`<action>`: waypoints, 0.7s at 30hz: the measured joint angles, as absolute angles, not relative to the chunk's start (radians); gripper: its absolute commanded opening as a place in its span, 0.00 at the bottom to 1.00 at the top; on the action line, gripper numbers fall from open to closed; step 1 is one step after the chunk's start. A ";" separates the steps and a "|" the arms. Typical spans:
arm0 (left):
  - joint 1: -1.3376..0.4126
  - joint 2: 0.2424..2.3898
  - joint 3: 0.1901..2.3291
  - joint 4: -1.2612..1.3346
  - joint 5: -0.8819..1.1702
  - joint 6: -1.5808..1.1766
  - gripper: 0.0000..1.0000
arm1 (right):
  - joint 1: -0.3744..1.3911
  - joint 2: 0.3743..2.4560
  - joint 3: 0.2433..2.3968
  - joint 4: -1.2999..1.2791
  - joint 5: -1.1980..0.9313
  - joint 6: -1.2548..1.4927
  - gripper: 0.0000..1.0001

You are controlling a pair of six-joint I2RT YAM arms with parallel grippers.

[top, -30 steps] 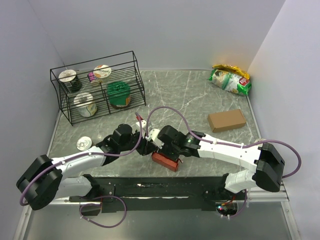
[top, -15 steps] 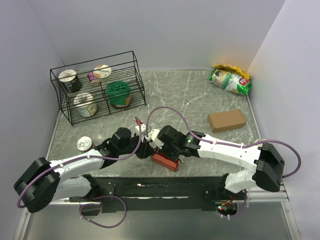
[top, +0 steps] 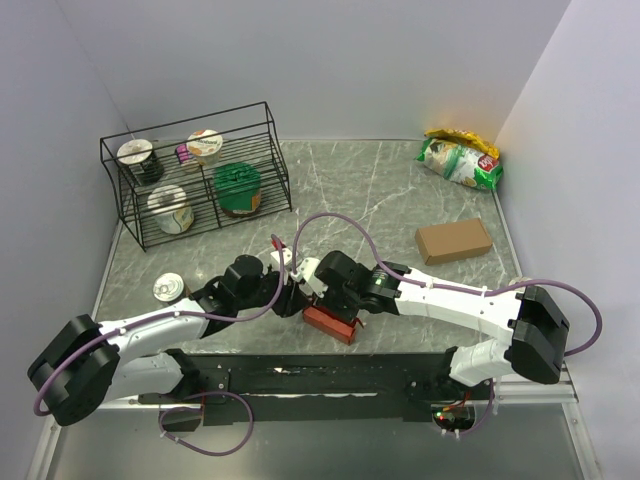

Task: Fold the paper box
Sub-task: Close the paper box at the center of the board.

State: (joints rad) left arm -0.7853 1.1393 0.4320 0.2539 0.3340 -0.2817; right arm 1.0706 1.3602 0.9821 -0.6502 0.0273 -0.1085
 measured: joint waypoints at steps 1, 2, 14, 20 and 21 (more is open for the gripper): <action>-0.786 1.139 0.432 0.255 0.334 -0.277 0.41 | 1.071 1.360 0.982 -0.650 0.025 -0.108 0.00; -0.785 1.139 0.432 0.257 0.333 -0.274 0.42 | 1.071 1.360 0.982 -0.650 0.025 -0.109 0.00; -0.784 1.157 0.455 0.256 0.316 -0.244 0.41 | 1.069 1.360 0.982 -0.648 0.021 -0.104 0.00; -0.785 1.158 0.459 0.257 0.322 -0.222 0.34 | 1.068 1.360 0.981 -0.645 0.018 -0.098 0.00; -0.785 1.158 0.459 0.257 0.324 -0.221 0.33 | 1.068 1.360 0.981 -0.645 0.018 -0.097 0.00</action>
